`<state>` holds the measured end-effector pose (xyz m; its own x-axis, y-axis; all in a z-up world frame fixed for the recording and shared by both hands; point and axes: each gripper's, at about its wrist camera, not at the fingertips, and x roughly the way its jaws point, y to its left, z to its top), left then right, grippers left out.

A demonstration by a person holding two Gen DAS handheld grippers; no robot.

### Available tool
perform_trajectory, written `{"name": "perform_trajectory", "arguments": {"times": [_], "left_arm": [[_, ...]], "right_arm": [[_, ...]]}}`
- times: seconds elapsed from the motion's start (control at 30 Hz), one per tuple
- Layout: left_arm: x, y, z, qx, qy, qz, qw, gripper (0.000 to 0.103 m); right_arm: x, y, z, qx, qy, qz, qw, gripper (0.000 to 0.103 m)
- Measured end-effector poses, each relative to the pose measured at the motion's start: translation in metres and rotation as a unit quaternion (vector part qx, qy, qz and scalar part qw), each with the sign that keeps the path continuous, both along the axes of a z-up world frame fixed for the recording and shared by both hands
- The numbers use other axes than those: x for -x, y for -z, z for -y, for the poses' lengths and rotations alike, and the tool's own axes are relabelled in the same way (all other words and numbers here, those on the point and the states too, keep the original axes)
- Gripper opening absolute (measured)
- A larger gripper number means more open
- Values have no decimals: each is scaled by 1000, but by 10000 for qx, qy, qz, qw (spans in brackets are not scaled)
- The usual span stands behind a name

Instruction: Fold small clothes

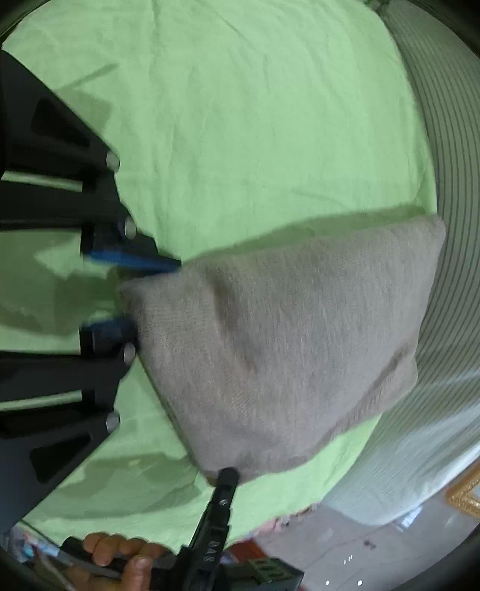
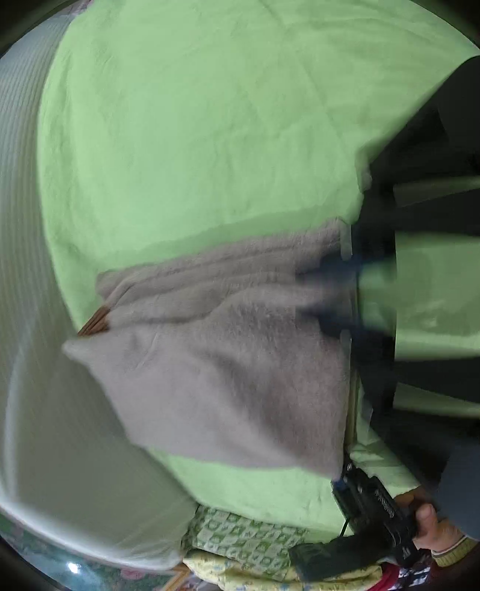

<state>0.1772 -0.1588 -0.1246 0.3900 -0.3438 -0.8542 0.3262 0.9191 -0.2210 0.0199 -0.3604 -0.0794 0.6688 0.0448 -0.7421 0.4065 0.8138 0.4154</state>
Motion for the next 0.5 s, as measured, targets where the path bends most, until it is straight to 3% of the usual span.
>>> {"name": "perform_trajectory", "arguments": {"times": [0.13, 0.3, 0.5], "left_arm": [[1, -5, 0, 269, 51, -71, 9996, 15], [3, 12, 4, 181, 144, -199, 9995, 13], [2, 7, 3, 149, 161, -335, 9992, 18]], "right_arm": [[17, -19, 11, 154, 244, 340, 9990, 7], [8, 12, 14, 164, 207, -88, 9996, 6], [-3, 8, 9, 163, 207, -220, 9994, 11]]}}
